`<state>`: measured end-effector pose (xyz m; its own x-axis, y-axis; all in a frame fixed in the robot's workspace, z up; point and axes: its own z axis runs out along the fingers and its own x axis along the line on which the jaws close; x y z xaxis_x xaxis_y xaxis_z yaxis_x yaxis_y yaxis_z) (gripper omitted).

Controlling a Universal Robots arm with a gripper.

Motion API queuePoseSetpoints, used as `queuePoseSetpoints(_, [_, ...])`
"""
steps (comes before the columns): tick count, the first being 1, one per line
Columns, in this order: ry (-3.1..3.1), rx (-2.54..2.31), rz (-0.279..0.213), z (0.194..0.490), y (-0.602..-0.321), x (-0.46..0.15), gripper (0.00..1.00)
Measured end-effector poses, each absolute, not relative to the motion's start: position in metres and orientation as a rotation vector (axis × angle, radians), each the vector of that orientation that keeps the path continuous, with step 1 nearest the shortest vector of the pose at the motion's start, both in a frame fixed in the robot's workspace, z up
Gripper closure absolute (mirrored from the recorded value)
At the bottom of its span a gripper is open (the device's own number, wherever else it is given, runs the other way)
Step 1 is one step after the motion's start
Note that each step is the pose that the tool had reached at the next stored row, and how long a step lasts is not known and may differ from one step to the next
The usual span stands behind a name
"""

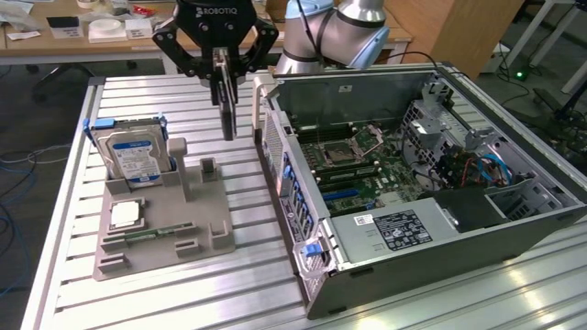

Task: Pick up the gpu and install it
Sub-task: 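Pick up the gpu and move the gpu toward the slot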

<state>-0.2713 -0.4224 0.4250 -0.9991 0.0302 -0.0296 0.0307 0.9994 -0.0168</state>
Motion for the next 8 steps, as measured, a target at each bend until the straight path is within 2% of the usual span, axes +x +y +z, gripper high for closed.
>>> queuePoseSetpoints(8, [3.112,0.047,-0.027,0.425,-0.422,-0.259,0.72])
